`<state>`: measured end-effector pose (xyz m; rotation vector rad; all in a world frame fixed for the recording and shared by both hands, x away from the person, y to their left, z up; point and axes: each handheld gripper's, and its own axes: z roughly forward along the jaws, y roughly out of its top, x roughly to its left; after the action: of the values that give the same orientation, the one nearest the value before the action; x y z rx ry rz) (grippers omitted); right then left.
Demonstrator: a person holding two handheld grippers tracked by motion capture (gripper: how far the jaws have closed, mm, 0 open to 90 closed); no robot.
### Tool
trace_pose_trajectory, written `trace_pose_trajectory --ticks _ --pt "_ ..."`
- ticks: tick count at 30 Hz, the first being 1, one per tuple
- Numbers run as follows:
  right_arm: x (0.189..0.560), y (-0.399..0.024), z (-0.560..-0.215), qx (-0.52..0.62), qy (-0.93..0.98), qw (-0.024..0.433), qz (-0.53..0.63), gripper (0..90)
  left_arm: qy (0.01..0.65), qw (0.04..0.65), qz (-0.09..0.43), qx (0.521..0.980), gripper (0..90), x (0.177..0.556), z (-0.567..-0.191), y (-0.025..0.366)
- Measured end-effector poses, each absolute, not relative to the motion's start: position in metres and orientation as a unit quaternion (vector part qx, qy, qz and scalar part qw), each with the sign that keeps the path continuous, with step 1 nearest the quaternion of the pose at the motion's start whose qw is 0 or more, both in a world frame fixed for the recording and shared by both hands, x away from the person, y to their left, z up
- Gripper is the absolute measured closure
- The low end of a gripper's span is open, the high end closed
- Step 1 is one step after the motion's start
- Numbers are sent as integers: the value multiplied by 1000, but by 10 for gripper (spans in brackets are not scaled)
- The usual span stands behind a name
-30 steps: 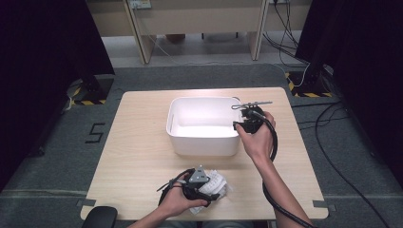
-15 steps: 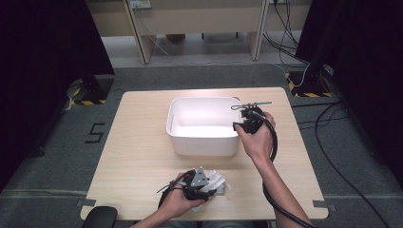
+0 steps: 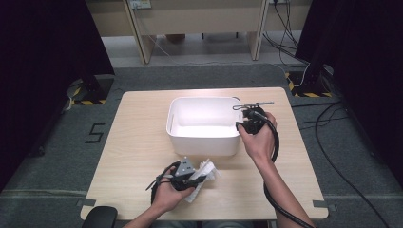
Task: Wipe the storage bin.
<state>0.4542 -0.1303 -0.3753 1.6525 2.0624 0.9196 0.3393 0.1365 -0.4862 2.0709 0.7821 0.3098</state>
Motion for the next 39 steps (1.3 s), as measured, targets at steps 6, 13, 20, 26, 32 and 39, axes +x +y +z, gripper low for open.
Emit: trace_pose_trajectory --ticks 6,13,20,26,32,39 --pt "453 -128 -376 583 728 164 321 713 345 463 159 801 755 342 -467 169" --pt "453 -127 -377 586 728 166 316 735 366 475 188 778 756 346 -457 193" --pt "455 -123 -381 583 729 176 314 757 383 481 200 763 755 353 -453 206" --pt "458 -116 -382 568 734 177 326 732 399 487 212 747 754 356 -449 219" --pt "457 -115 -382 566 736 180 325 737 403 492 223 739 754 361 -449 223" --pt "458 -115 -382 557 742 184 325 741 394 502 250 728 754 361 -443 222"
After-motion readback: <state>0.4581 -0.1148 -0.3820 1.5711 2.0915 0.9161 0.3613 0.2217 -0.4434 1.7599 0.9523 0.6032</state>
